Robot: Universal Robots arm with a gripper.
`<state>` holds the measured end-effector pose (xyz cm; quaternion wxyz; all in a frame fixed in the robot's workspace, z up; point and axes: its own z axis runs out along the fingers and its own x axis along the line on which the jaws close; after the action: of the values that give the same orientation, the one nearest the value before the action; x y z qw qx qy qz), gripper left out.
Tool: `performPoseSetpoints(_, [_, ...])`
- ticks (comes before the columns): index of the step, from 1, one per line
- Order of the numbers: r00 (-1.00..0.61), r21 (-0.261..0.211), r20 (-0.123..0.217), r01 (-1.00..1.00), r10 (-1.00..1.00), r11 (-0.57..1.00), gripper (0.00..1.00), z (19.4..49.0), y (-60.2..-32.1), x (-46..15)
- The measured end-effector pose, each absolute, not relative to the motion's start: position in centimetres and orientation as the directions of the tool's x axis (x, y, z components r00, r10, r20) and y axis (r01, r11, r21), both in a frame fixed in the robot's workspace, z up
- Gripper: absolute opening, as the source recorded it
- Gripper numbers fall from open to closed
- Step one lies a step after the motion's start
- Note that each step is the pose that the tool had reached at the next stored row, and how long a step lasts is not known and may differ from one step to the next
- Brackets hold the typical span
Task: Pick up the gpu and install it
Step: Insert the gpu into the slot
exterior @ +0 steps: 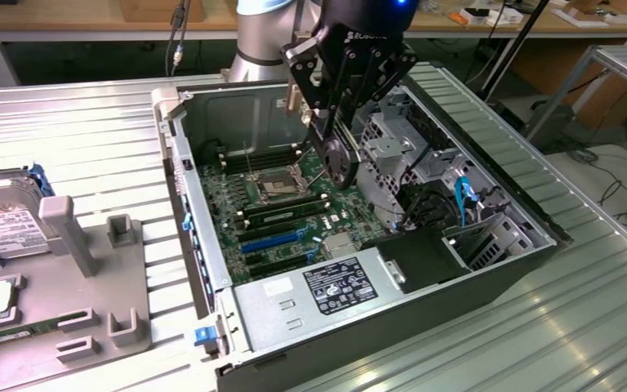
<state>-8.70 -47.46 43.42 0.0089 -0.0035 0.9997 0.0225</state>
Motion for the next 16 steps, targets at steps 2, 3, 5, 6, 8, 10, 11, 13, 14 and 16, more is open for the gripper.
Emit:
performPoseSetpoints(2, [-1.000, 0.045, -0.018, -0.012, -0.011, 0.999, 0.27, 43.41, -47.46, -8.70])
performPoseSetpoints(3, [-1.000, 0.045, -0.018, -0.014, -0.013, 0.999, 0.27, 43.42, -47.46, -8.70])
performPoseSetpoints(5, [-1.000, 0.045, -0.018, -0.019, -0.018, 0.999, 0.27, 43.41, -47.46, -8.70])
performPoseSetpoints(6, [-1.000, 0.045, -0.018, -0.021, -0.020, 0.999, 0.27, 43.41, -47.46, -8.70])
performPoseSetpoints(8, [-0.999, 0.045, -0.018, -0.028, -0.027, 0.999, 0.27, 43.41, -47.46, -8.70])
performPoseSetpoints(10, [-0.999, 0.045, -0.018, -0.032, -0.031, 0.998, 0.27, 43.42, -47.46, -8.70])
performPoseSetpoints(11, [-0.999, 0.045, -0.018, -0.035, -0.034, 0.998, 0.27, 43.41, -47.46, -8.70])
performPoseSetpoints(13, [-0.999, 0.045, -0.018, -0.040, -0.039, 0.998, 0.27, 43.41, -47.46, -8.70])
performPoseSetpoints(14, [-0.999, 0.045, -0.018, -0.044, -0.043, 0.998, 0.27, 43.41, -47.46, -8.70])
performPoseSetpoints(16, [-0.999, 0.045, -0.018, -0.048, -0.047, 0.998, 0.27, 43.41, -47.46, -8.70])
